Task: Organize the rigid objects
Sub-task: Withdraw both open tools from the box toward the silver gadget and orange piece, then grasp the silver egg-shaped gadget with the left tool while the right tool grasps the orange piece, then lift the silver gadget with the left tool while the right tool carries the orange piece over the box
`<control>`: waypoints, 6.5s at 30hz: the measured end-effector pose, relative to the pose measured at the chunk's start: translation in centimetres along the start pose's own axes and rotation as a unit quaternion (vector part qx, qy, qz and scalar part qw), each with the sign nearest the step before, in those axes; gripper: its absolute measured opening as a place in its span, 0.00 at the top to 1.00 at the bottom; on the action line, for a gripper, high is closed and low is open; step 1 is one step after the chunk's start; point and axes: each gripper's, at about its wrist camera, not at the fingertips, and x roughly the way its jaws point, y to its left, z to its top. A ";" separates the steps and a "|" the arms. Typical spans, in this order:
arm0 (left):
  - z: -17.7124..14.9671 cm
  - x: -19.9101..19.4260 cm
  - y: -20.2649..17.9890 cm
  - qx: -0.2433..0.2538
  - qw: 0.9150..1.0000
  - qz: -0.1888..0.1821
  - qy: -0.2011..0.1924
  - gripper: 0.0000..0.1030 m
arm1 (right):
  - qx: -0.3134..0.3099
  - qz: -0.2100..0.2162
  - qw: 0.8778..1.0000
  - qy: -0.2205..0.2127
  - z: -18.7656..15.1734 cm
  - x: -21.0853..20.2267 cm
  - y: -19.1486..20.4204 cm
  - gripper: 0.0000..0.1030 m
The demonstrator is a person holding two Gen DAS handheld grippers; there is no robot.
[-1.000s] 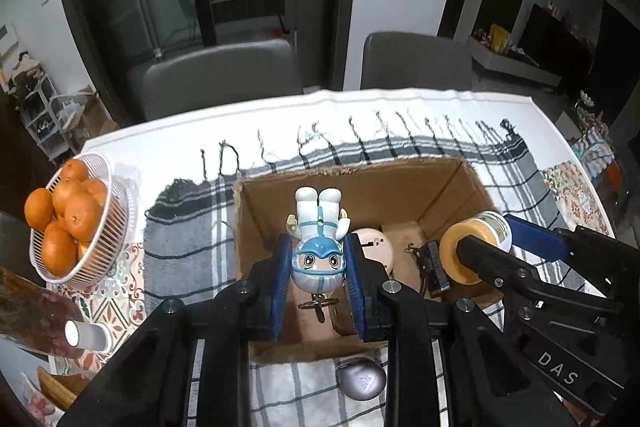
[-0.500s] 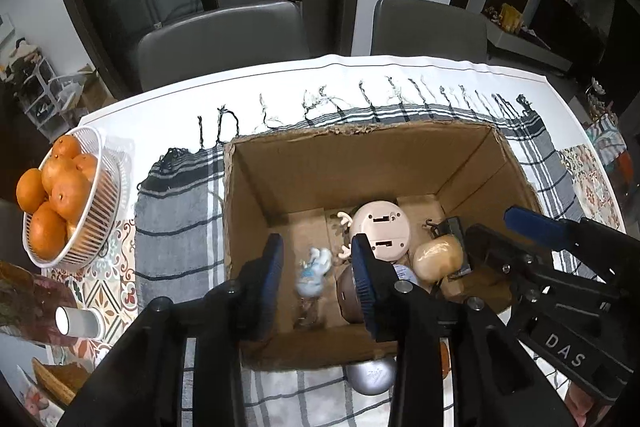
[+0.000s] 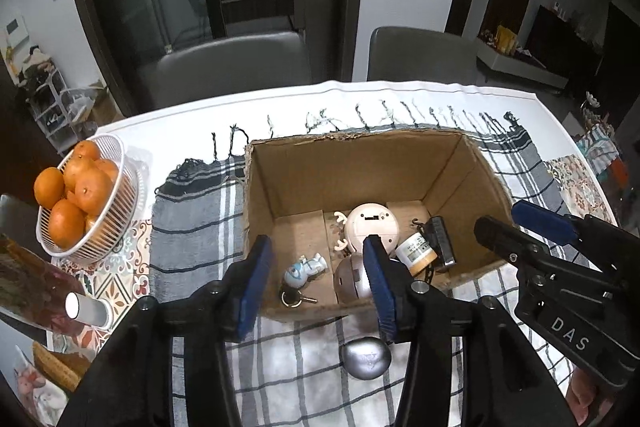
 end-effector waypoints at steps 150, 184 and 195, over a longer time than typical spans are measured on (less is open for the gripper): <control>-15.3 7.0 -2.8 0.059 0.997 -0.040 0.020 0.40 | -0.031 -0.021 0.999 0.022 -15.8 5.3 -0.9 0.79; -11.0 -3.1 -1.7 0.020 0.996 -0.002 -0.091 0.40 | -0.020 -0.001 0.995 -0.095 -12.2 -3.9 0.2 0.79; -8.9 -5.2 -0.8 0.015 0.992 0.006 -0.124 0.40 | -0.032 0.004 0.991 -0.128 -10.0 -5.6 1.4 0.79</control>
